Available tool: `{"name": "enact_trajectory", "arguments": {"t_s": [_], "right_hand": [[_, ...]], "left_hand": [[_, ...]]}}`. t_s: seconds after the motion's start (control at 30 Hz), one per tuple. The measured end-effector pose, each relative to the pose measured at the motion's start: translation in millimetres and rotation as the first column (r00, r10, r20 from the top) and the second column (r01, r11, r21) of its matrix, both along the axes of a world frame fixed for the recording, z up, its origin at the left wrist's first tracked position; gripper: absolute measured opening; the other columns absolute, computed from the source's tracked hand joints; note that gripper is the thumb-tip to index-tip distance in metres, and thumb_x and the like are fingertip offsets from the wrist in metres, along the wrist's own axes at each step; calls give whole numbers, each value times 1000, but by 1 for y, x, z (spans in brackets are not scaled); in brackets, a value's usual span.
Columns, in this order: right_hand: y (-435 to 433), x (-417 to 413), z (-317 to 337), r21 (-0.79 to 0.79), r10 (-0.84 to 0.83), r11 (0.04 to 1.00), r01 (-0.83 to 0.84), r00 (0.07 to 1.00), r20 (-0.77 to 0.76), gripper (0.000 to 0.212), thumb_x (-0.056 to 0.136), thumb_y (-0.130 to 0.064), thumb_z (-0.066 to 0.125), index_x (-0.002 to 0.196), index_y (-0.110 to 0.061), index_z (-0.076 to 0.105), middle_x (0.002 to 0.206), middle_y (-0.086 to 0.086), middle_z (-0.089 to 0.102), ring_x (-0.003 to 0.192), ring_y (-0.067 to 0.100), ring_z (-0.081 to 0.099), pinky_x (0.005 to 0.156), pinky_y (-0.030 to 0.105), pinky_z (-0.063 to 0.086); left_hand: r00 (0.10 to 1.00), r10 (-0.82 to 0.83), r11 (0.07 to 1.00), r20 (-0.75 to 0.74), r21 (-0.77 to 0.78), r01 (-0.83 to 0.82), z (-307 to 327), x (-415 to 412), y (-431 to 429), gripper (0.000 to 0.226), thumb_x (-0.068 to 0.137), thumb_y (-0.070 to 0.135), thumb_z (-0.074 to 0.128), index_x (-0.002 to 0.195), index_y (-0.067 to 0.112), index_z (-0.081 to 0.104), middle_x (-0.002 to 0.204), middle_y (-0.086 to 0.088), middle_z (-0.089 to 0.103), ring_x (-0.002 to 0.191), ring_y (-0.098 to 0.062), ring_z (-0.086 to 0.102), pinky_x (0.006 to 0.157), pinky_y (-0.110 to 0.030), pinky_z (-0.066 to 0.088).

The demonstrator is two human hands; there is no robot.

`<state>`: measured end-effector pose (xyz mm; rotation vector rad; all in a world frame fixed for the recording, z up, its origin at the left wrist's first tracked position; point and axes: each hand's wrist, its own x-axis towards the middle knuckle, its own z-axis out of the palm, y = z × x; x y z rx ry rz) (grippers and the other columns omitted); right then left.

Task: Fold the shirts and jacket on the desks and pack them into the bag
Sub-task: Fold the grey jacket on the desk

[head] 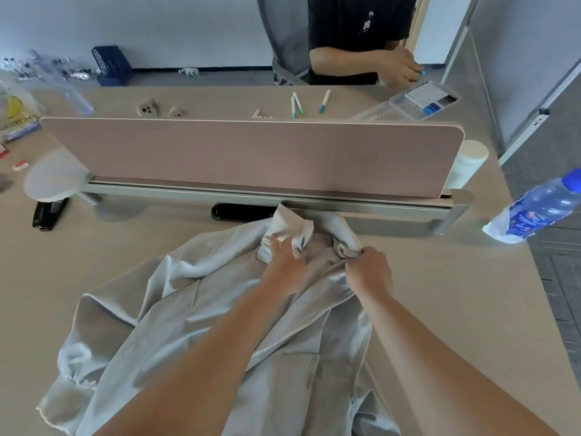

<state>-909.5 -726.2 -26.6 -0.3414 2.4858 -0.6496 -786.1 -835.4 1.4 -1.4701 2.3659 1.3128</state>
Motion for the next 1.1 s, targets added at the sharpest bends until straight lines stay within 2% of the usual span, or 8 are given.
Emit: {"name": "enact_trajectory", "arguments": {"t_s": [0.17, 0.3, 0.5, 0.67, 0.77, 0.83, 0.97, 1.1], "right_hand": [[-4, -8, -4, 10, -55, 998, 55, 997, -51, 20, 92, -18, 48, 101, -11, 66, 103, 11, 66, 91, 34, 64, 72, 35, 50], [-5, 2, 5, -21, -119, 993, 118, 990, -70, 11, 92, -15, 49, 93, -10, 59, 90, 9, 64, 87, 34, 61, 67, 34, 40], [-11, 33, 19, -58, -191, 981, 184, 965, -177, 11, 94, -18, 49, 85, -13, 52, 78, 5, 59, 75, 31, 54, 61, 33, 35], [-26, 54, 20, -110, -303, 952, 285, 928, -217, 12, 92, -17, 50, 80, -17, 50, 71, -1, 55, 72, 29, 54, 58, 34, 35], [-32, 61, 25, -112, -372, 928, 356, 904, -210, 14, 92, -16, 51, 78, -19, 50, 72, 0, 57, 71, 27, 54, 56, 33, 35], [-34, 64, 32, -64, -393, 919, 388, 896, -205, 14, 92, -14, 50, 78, -18, 52, 75, 0, 58, 72, 27, 54, 54, 31, 33], [-27, 67, 54, 34, -421, 901, 432, 892, -166, 13, 89, -5, 48, 88, -15, 56, 82, 3, 59, 75, 27, 54, 58, 31, 35], [-24, 69, 77, 14, -463, 882, 471, 872, -160, 21, 84, 3, 50, 95, -15, 51, 90, 8, 64, 72, 25, 54, 57, 31, 39]], "left_hand": [[995, 99, 994, -17, 45, -98, -19, -11, -8, 71, 93, 27, 57, 151, 14, 18, 160, -8, 13, 137, -35, 40, 105, -48, 44], [980, 187, 978, 73, -109, -179, -21, -16, -18, 59, 92, 37, 61, 135, 5, 36, 134, -12, 49, 119, -35, 54, 93, -41, 48], [988, 129, 960, 89, -261, -102, -23, -16, -40, 75, 84, 74, 51, 124, 12, 36, 121, -9, 58, 103, -33, 63, 66, -36, 45], [988, -69, 935, 135, -337, 112, -33, -8, -70, 38, 99, 36, 52, 126, 9, 47, 127, -11, 52, 103, -30, 63, 64, -34, 40], [992, -124, 949, 3, -292, 119, -34, 4, -87, 8, 98, 18, 49, 101, 13, 55, 101, -8, 64, 88, -29, 65, 56, -31, 39], [989, -140, 965, -43, -229, 127, -26, 12, -102, 8, 97, 13, 46, 93, 14, 53, 86, -6, 64, 79, -28, 62, 51, -31, 34], [989, -105, 986, -104, -137, 91, 6, 37, -139, 13, 91, 4, 43, 91, 12, 54, 84, -4, 61, 77, -26, 55, 64, -32, 40], [979, -168, 967, -118, -211, 141, 49, 57, -180, 7, 88, 11, 53, 89, 11, 60, 78, -8, 65, 74, -31, 61, 59, -34, 44]]}}
